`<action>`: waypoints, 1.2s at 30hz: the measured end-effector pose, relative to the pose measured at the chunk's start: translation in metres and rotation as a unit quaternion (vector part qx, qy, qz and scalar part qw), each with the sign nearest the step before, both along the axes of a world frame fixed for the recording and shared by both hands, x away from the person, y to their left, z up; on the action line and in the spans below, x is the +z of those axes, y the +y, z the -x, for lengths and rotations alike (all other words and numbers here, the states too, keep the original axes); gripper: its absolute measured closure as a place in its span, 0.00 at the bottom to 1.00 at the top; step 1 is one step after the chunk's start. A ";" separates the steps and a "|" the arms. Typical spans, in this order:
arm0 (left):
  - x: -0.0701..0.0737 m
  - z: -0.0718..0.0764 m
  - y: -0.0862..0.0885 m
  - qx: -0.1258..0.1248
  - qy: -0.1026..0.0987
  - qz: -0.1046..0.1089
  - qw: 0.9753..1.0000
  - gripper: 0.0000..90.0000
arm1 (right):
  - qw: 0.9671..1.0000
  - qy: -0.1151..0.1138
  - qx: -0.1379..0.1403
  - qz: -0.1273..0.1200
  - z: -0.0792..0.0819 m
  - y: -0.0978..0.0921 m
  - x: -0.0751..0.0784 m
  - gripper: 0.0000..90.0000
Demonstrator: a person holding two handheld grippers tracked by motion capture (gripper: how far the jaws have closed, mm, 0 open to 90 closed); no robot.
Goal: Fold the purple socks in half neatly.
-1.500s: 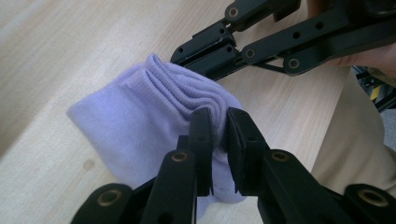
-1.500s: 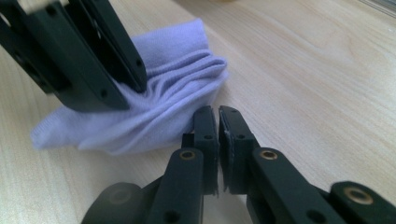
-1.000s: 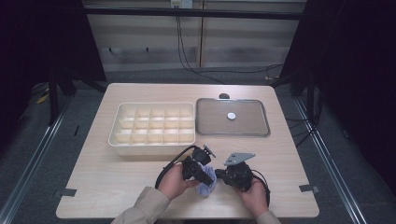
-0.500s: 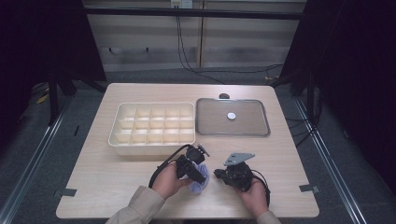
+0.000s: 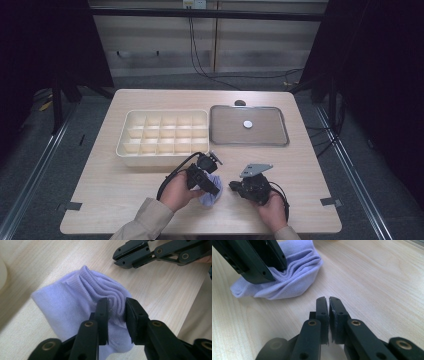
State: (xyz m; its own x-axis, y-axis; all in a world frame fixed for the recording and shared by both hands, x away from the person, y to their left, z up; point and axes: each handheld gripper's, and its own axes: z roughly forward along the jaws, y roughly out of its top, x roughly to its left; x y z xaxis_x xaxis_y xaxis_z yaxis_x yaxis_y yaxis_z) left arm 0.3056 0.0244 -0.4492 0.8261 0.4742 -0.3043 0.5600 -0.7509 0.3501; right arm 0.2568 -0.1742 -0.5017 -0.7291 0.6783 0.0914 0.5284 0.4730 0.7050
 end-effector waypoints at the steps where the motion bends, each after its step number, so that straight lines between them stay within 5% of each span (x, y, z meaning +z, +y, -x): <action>1: 0.002 0.000 0.001 0.003 0.000 -0.001 1.000 0.78 | 1.000 0.000 0.000 0.000 0.000 0.000 0.000 0.95; 16: 0.013 -0.005 0.013 0.015 -0.001 0.012 1.000 0.72 | 1.000 0.001 -0.002 0.001 0.000 0.000 0.000 0.95; 24: 0.007 -0.008 0.017 0.033 -0.017 -0.010 0.999 0.83 | 1.000 0.000 -0.002 0.001 0.000 0.000 0.000 0.95; 31: -0.015 -0.008 0.011 0.025 -0.019 -0.036 0.999 0.91 | 1.000 0.000 -0.001 -0.001 0.000 0.000 0.000 0.95; 36: -0.015 -0.006 0.007 0.020 -0.027 -0.052 0.998 0.94 | 1.000 0.001 0.000 -0.002 0.000 0.000 0.000 0.95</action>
State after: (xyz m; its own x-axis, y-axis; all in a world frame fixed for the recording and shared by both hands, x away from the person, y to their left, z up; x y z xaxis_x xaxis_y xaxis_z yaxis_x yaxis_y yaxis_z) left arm 0.3116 0.0311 -0.4639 0.8201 0.5332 -0.2077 0.5722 -0.7626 0.3017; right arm 0.2570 -0.1742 -0.5019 -0.7287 0.6782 0.0950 0.5296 0.4701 0.7061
